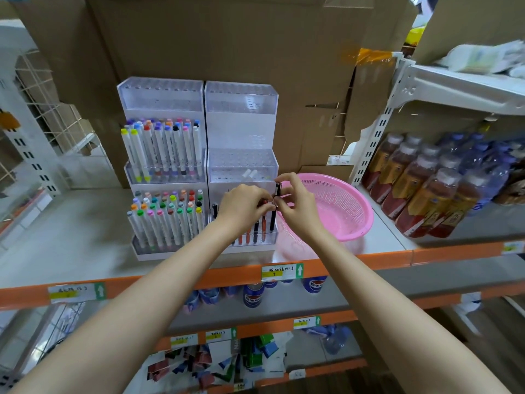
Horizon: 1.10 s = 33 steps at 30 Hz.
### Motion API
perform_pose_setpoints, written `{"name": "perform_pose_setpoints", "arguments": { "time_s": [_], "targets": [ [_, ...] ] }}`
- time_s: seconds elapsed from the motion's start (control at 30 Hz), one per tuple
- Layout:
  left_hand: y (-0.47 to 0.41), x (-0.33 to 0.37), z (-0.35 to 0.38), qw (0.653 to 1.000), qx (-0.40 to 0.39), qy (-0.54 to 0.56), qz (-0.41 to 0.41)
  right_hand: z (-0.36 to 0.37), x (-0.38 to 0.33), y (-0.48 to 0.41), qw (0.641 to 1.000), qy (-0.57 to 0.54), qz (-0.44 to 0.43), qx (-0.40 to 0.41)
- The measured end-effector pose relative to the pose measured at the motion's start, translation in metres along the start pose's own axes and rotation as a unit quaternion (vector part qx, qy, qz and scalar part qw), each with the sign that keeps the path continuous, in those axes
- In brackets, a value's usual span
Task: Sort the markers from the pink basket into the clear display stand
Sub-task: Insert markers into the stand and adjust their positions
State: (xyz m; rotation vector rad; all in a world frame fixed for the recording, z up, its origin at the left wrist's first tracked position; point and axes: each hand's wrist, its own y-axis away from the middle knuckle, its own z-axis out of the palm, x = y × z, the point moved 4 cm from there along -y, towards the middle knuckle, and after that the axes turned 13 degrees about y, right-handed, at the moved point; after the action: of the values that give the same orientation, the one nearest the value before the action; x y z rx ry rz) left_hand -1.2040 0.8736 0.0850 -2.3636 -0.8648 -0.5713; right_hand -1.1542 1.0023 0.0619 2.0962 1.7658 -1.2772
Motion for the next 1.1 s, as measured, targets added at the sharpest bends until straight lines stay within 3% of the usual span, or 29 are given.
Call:
{"name": "perform_pose_setpoints", "arguments": {
  "time_s": [0.47,1.1],
  "targets": [
    [-0.003,0.006,0.010,0.994,-0.064,-0.077,0.052,-0.005,0.000,0.002,1.000,-0.005,0.010,0.006],
    [0.011,-0.004,-0.004,1.000,0.019,-0.004,0.013,-0.002,-0.004,0.007,1.000,-0.005,-0.010,-0.015]
  ]
}}
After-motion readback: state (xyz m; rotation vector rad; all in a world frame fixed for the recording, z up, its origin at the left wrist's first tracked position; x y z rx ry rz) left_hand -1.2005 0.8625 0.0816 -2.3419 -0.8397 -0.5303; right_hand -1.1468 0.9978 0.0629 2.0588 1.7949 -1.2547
